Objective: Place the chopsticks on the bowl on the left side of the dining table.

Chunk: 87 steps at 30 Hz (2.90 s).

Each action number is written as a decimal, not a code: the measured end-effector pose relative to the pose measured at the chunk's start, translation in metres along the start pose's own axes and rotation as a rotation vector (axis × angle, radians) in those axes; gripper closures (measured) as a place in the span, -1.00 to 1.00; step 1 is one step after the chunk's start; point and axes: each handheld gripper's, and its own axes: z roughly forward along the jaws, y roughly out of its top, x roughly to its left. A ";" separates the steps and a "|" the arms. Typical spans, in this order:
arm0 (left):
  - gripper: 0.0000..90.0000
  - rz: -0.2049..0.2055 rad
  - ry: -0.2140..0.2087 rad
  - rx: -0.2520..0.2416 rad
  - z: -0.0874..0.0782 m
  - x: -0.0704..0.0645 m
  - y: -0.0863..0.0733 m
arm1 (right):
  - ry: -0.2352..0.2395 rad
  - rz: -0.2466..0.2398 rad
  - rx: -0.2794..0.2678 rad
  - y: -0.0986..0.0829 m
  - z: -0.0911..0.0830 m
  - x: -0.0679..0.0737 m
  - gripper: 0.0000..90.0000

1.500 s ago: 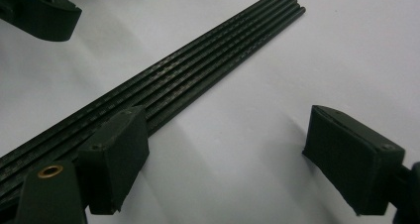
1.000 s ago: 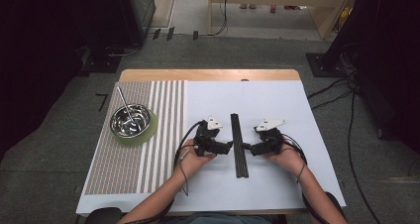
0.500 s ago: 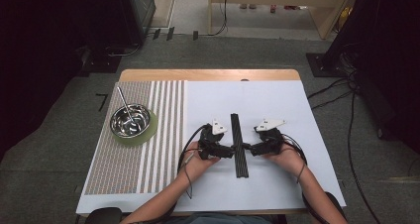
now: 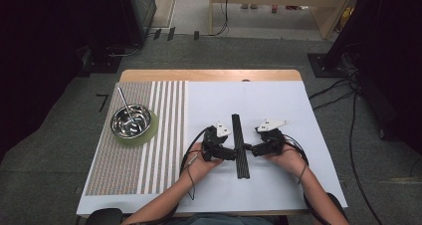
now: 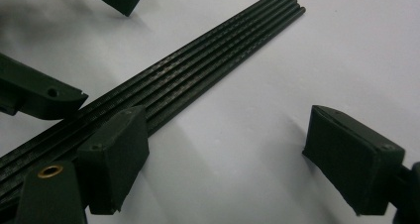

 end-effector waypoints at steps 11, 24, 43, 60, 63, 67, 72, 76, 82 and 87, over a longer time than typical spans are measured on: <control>-0.66 0.011 0.008 0.003 0.002 -0.003 -0.001 | 0.000 0.000 0.000 0.000 0.000 0.000 -0.63; -0.66 0.034 0.012 0.000 0.002 -0.003 -0.003 | 0.000 0.000 0.000 0.000 0.000 0.000 -0.63; -0.64 0.089 0.017 0.017 -0.001 -0.003 -0.006 | 0.000 0.000 0.000 0.000 0.000 0.000 -0.63; 0.14 0.070 0.010 0.032 -0.010 0.010 -0.003 | 0.000 0.001 -0.001 0.000 0.000 0.000 -0.63; 0.30 0.070 0.020 0.039 -0.011 0.013 -0.003 | 0.000 0.001 -0.001 0.000 0.000 0.000 -0.63; 0.45 0.059 0.021 0.046 -0.013 0.016 -0.002 | 0.000 0.001 -0.001 0.000 0.000 0.000 -0.63; 0.65 0.052 0.020 0.056 -0.014 0.020 -0.001 | 0.000 0.001 -0.001 0.000 0.000 0.000 -0.63; 0.70 0.036 0.011 0.068 -0.016 0.024 -0.001 | -0.003 -0.001 0.001 0.000 0.000 0.001 -0.63; 0.76 -0.023 -0.014 0.093 -0.018 0.031 0.002 | -0.004 -0.004 0.005 0.000 0.000 0.001 -0.64; 0.81 -0.017 -0.012 0.101 -0.020 0.033 0.003 | -0.004 -0.002 0.004 0.000 0.000 0.001 -0.64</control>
